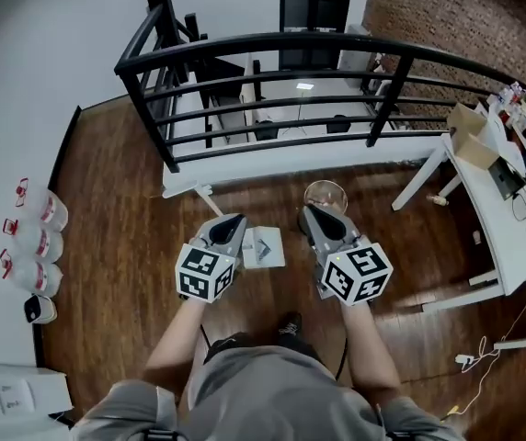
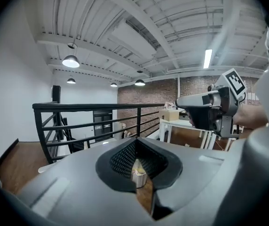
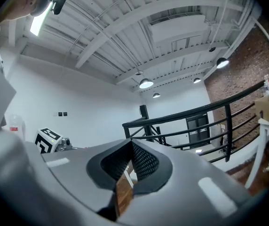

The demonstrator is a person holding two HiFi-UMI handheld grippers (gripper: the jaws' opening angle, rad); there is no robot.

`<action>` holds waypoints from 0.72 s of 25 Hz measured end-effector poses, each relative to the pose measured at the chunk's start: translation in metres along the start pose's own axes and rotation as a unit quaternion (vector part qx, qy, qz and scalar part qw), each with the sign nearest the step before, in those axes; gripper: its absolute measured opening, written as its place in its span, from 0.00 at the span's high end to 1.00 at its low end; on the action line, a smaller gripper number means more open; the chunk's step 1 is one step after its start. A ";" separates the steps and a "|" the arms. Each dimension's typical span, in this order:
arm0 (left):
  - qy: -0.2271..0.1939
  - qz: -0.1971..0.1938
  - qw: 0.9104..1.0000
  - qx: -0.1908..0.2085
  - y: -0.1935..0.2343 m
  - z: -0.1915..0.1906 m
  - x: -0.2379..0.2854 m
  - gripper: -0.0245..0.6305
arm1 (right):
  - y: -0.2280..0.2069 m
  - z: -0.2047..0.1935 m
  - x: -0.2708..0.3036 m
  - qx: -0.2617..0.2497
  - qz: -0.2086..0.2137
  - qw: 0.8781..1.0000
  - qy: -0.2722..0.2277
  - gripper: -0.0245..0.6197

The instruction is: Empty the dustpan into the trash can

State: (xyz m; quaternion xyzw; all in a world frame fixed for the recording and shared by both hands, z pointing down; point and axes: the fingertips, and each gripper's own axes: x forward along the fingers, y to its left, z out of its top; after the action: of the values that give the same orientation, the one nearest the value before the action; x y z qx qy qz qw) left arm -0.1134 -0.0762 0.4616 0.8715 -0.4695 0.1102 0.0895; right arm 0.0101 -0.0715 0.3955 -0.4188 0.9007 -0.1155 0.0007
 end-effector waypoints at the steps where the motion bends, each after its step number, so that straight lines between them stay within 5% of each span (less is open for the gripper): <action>1: -0.001 0.010 1.000 -0.004 0.007 0.001 0.007 0.96 | -0.006 0.000 0.008 -0.001 0.009 1.000 0.001 0.96; 9: 0.029 0.088 0.994 -0.055 0.076 -0.030 0.043 0.96 | -0.033 -0.014 0.071 0.014 0.041 0.999 0.031 0.96; 15: 0.084 0.161 0.979 -0.093 0.156 -0.091 0.064 0.95 | -0.028 -0.012 0.108 0.002 0.049 0.996 0.069 0.96; 18: 0.121 0.172 0.970 -0.120 0.189 -0.128 0.075 0.75 | -0.032 -0.012 0.122 -0.004 0.042 0.996 0.083 0.96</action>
State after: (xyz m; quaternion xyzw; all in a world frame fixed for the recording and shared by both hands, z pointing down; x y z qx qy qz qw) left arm -0.2460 -0.2054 0.6149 0.7409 -0.6074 0.1717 0.2293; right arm -0.0463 -0.1809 0.4258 -0.3694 0.9149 -0.1464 -0.0708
